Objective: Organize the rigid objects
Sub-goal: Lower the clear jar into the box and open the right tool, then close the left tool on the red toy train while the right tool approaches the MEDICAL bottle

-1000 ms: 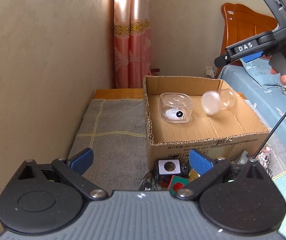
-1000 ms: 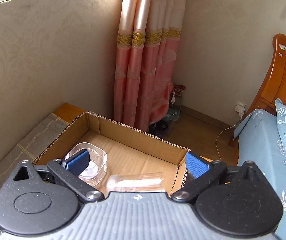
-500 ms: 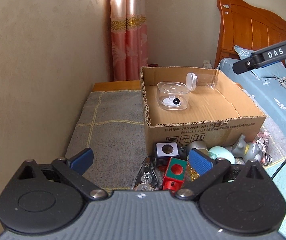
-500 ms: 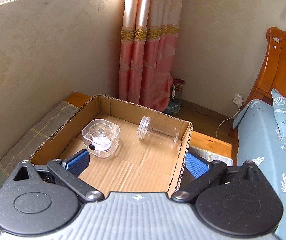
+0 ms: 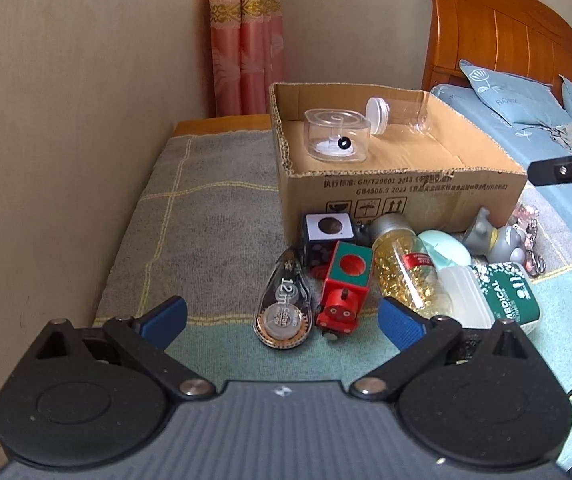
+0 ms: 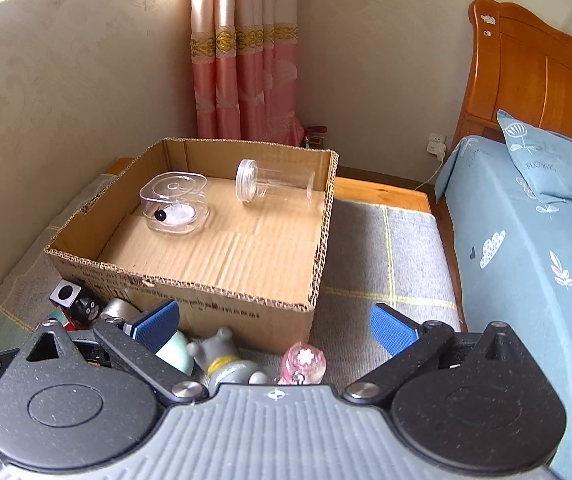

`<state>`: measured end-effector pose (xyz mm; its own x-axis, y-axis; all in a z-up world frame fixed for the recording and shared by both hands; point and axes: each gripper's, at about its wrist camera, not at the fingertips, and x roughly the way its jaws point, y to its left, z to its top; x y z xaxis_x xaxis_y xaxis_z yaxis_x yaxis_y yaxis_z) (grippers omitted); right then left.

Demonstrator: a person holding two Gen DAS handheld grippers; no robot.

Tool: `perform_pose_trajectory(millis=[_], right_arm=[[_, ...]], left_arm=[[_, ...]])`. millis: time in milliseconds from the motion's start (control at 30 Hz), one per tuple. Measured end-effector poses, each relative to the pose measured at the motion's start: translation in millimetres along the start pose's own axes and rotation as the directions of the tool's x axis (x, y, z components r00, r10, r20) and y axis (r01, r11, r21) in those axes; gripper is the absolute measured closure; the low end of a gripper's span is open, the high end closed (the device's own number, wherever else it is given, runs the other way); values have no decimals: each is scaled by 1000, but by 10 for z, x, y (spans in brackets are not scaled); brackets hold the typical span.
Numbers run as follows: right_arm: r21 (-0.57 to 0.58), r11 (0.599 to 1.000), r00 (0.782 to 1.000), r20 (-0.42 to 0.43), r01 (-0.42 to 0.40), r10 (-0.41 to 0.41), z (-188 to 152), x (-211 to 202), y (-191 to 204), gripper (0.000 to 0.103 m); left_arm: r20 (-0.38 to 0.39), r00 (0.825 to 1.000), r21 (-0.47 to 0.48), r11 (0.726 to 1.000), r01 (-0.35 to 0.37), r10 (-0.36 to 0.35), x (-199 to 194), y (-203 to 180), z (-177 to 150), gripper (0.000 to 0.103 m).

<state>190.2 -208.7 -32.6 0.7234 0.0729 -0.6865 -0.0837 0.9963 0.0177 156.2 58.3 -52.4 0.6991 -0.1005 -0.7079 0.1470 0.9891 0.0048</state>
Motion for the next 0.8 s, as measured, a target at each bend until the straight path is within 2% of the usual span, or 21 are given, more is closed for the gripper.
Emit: perform_pose_trajectory(millis=[167,467,633,800], right_arm=[[38,999,998,-55,-38,40,-222,33,78,0],[-32,991,986,-112,-128,124,-337,152,584,0],[-88,989,984,-141,-122,109,-421,245,836,0],[-115,989,983,-168,-90,69,-531,325,888,0]], left_arm=[[-26,1000,-9,1000,15,-15,61,9,-60,2],[-37,999,-5,1000,22,-22,86,-7,-117,2],[-41,999,-21,999,25,-26,85,53,-142,2],[-30,999,-10,999,39,-39,70,38,-118,2]])
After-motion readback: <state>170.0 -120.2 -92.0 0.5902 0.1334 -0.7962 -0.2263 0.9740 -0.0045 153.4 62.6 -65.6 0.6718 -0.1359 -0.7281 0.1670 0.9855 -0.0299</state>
